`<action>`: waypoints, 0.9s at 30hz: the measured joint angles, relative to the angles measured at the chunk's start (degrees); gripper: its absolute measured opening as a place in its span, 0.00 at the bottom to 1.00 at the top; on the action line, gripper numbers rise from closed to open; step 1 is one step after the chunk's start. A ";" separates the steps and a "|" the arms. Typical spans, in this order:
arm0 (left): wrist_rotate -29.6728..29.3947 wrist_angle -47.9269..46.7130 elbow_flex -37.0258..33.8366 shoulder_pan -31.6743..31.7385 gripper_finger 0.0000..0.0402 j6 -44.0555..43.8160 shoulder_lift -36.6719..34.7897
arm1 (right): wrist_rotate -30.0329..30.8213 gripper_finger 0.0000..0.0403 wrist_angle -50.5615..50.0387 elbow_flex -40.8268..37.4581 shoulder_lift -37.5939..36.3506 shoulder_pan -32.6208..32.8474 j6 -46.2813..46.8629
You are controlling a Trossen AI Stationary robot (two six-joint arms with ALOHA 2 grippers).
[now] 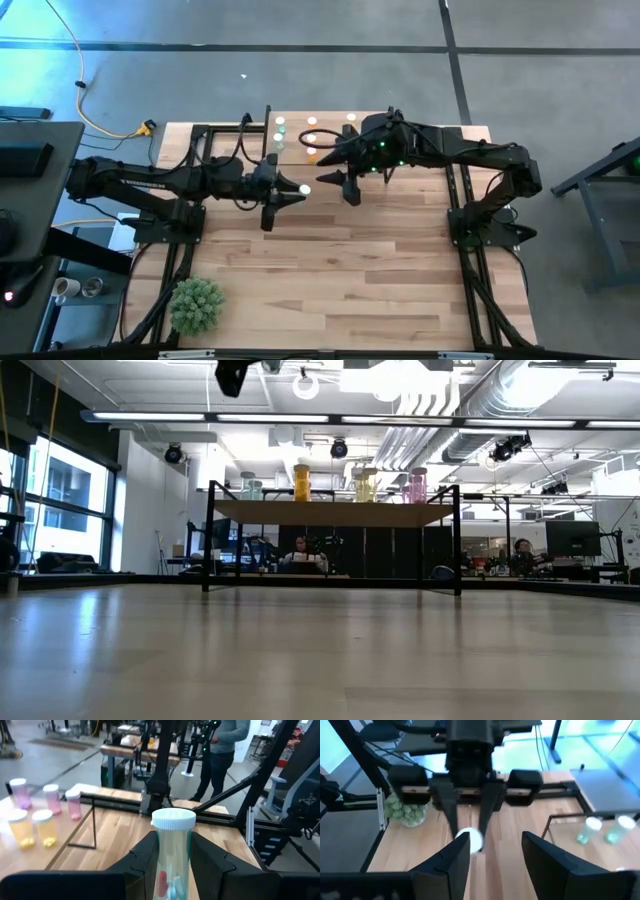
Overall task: Pick and place medicine bottles onto shelf by color
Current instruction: Put the blue pill bottle on the shelf aligned with the other blue pill bottles
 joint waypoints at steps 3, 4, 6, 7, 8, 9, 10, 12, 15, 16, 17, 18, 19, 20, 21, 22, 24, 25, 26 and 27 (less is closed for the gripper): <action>-2.21 2.06 0.00 -1.84 0.22 1.60 0.17 | -0.04 0.42 2.21 -0.56 0.07 0.33 -1.32; -3.14 2.71 0.00 -2.32 0.22 1.92 0.26 | -0.07 0.42 2.37 -0.78 0.11 0.50 -1.34; -4.68 3.26 0.00 -3.00 0.22 2.53 0.28 | -0.14 0.42 3.23 -1.09 0.48 0.96 -1.35; -5.17 3.72 0.00 -3.21 0.22 3.04 0.28 | -0.22 0.42 3.97 -1.18 0.70 1.22 -1.34; -5.45 4.16 0.00 -3.36 0.22 3.45 0.28 | -0.31 0.42 3.97 -1.27 0.85 1.40 -1.36; -5.50 4.50 0.00 -3.37 0.22 3.80 0.28 | -0.56 0.42 4.03 -1.27 1.28 1.61 -1.36; -5.52 4.67 0.00 -3.37 0.22 4.11 0.28 | -0.90 0.42 4.76 -1.27 1.66 1.83 -1.34; -5.91 4.81 0.00 -3.37 0.22 4.39 0.31 | -1.39 0.42 4.47 -1.31 2.34 2.31 -1.34; -7.04 5.06 0.00 -3.22 0.22 4.41 0.31 | -1.42 0.42 5.48 -1.31 2.89 2.99 -1.28; -7.04 5.14 0.00 -3.22 0.22 4.41 0.31 | -1.42 0.42 5.91 -1.31 3.05 3.17 -1.21; -7.11 5.14 0.00 -3.20 0.22 4.41 0.31 | -1.38 0.42 6.68 -1.31 3.23 3.26 -1.21; -7.14 5.16 0.00 -3.20 0.22 4.47 0.32 | -0.83 0.42 6.71 -1.31 3.33 3.28 -1.19; -7.12 5.36 0.00 -3.20 0.22 4.93 0.33 | 0.16 0.42 6.21 -1.31 3.45 3.28 -1.20; -7.04 5.52 0.00 -3.18 0.22 5.68 0.33 | 1.06 0.42 6.04 -1.31 3.65 3.28 -1.19; -6.99 5.51 0.00 -3.19 0.22 6.17 0.33 | 1.74 0.42 6.41 -1.31 3.82 3.26 -1.19; -7.05 5.49 0.00 -3.20 0.22 6.33 0.34 | 1.67 0.42 6.40 -1.31 3.89 3.26 -1.10; -7.02 5.51 0.00 -3.22 0.22 6.33 0.35 | 1.27 0.42 6.36 -1.31 3.91 3.24 0.00; -7.02 5.55 0.00 -3.22 0.22 6.38 0.35 | 1.29 0.42 6.29 -1.31 3.91 3.23 0.22; -7.02 5.67 0.00 -3.24 0.22 6.52 0.35 | 1.40 0.42 6.06 -1.31 3.91 3.23 0.22; -7.02 5.66 0.00 -3.23 0.22 6.68 0.35 | 1.49 0.42 5.90 -1.31 3.91 3.23 0.23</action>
